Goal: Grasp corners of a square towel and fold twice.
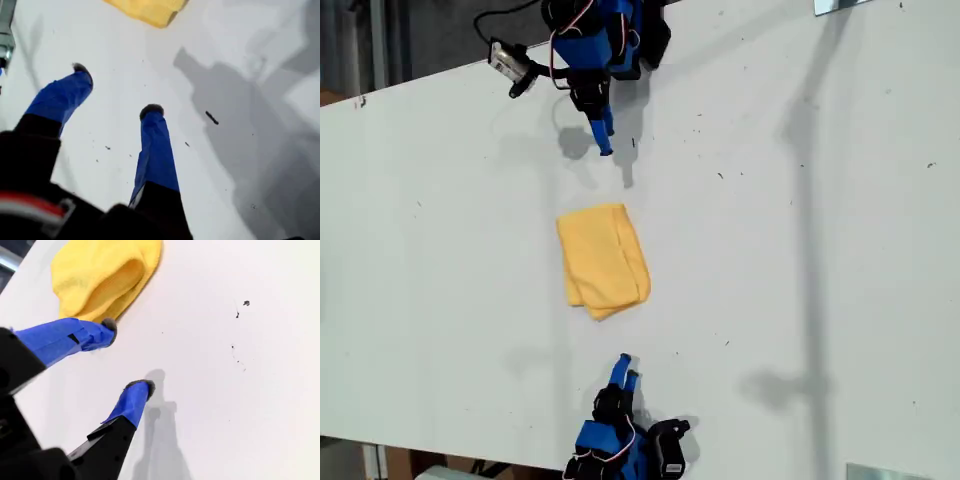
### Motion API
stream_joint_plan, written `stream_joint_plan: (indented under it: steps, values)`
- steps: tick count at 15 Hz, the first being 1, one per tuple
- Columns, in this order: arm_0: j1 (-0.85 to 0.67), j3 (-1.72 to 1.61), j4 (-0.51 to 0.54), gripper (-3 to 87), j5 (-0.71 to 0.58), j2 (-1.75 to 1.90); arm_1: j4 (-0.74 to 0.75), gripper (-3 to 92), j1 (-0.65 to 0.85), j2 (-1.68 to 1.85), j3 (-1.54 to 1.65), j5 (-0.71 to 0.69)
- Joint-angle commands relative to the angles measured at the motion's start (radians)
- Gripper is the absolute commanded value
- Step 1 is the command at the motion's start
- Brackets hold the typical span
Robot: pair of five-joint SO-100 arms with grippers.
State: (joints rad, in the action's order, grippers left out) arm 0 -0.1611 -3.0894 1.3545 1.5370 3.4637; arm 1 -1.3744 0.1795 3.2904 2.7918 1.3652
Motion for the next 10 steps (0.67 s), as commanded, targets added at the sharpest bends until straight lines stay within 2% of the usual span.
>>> stream_joint_plan:
  steps: [1,2,4,6,10]
  values:
    - [0.057,-0.029,-0.049,19.5,0.028,0.005,-0.104,18.3,0.018,0.005,0.005,0.164]
    - [0.071,-0.031,-0.049,19.3,-0.089,0.005,-0.156,17.7,0.041,0.005,-0.005,0.288]
    - [0.071,-0.031,-0.058,18.9,-0.540,0.006,-0.153,18.1,0.066,0.005,-0.005,0.281]
    - [0.069,-0.031,-0.051,18.9,-0.495,0.006,-0.153,18.1,0.069,0.005,-0.005,0.279]
    - [0.067,-0.031,-0.051,17.3,-0.495,0.006,-0.153,18.1,0.066,0.005,-0.005,0.279]
